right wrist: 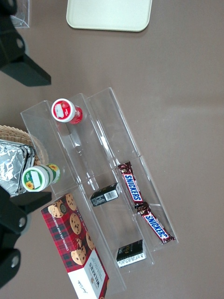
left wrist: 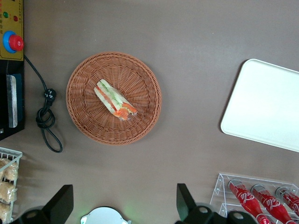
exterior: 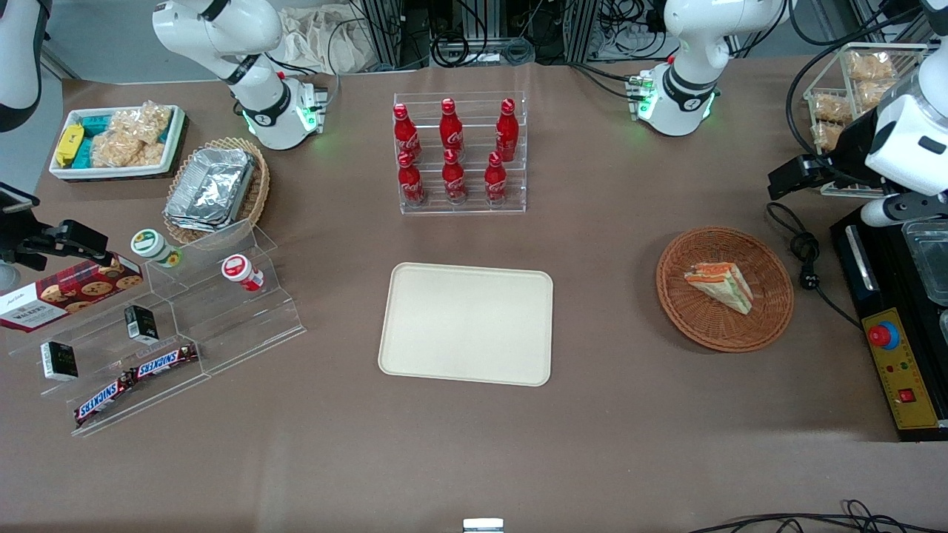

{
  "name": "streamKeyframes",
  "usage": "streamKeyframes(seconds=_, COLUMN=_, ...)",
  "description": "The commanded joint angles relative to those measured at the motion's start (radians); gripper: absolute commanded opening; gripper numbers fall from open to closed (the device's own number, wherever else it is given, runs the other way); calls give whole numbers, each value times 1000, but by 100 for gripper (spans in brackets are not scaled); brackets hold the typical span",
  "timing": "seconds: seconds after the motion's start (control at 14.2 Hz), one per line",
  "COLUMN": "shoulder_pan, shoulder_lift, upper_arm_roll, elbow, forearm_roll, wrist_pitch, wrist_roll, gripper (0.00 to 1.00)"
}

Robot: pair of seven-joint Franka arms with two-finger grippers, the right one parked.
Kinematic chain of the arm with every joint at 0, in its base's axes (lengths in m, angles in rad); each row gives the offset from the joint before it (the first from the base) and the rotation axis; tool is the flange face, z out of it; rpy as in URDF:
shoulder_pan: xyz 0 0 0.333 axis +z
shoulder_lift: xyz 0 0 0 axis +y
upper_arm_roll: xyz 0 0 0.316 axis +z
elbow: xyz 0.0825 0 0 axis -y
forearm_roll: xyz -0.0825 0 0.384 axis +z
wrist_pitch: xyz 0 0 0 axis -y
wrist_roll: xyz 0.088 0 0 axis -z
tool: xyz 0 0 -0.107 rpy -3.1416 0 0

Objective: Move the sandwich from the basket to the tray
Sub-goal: 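Move the left gripper down over the wrapped sandwich in the wicker basket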

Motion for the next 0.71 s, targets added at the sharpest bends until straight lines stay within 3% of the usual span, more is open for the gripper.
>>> streamKeyframes(seconds=0.0, shoulder_pan=-11, shoulder_lift=12, upper_arm_roll=5, elbow=31, forearm_roll=25, wrist_pitch=-34, wrist_roll=-5, gripper=99)
streamKeyframes(seconds=0.28, shoulder_pan=-13, shoulder_lift=-2, upper_arm_roll=69, elbow=-46, forearm_roll=6, wrist_pitch=-27, wrist_roll=-54, gripper=99)
streamKeyframes(seconds=0.64, shoulder_pan=-23, shoulder_lift=-59, upper_arm_roll=103, elbow=-320, forearm_roll=12, wrist_pitch=217, wrist_roll=-233, gripper=99)
